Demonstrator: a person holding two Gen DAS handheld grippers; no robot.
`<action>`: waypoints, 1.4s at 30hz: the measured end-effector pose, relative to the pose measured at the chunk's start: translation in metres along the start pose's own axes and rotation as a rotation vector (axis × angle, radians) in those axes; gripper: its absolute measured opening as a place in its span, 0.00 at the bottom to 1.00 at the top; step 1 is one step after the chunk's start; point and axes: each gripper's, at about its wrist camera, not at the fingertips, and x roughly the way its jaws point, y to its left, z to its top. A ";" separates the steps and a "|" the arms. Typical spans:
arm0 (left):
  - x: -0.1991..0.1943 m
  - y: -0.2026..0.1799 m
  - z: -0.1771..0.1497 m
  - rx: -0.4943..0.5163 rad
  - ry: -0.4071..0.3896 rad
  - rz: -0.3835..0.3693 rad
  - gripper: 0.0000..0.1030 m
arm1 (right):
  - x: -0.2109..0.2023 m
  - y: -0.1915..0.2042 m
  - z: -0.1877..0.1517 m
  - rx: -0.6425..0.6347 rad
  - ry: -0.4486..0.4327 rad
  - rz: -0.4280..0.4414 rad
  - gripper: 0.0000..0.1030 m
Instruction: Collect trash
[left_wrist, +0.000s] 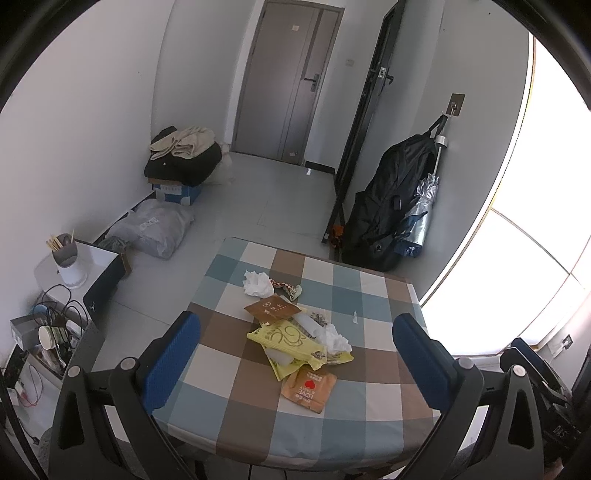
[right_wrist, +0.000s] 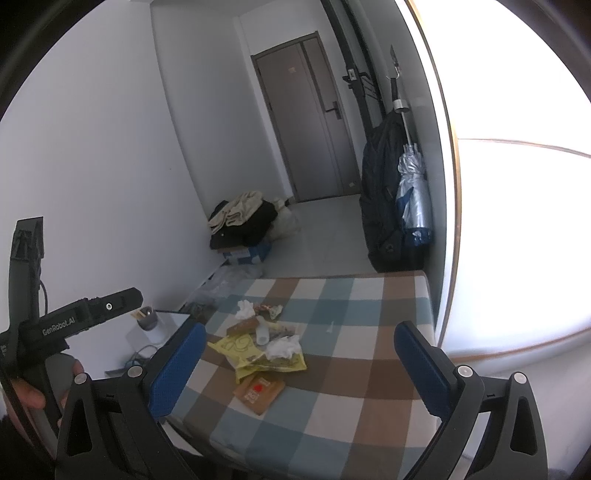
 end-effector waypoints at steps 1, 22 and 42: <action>0.000 -0.001 0.000 0.000 0.003 -0.002 0.99 | 0.000 0.000 0.000 0.001 0.000 0.000 1.00; 0.034 0.024 0.010 -0.108 0.180 -0.132 0.99 | 0.011 0.000 0.000 0.001 0.031 -0.023 1.00; 0.159 0.080 -0.003 -0.398 0.564 -0.174 0.97 | 0.082 -0.010 0.005 0.119 0.227 0.060 0.97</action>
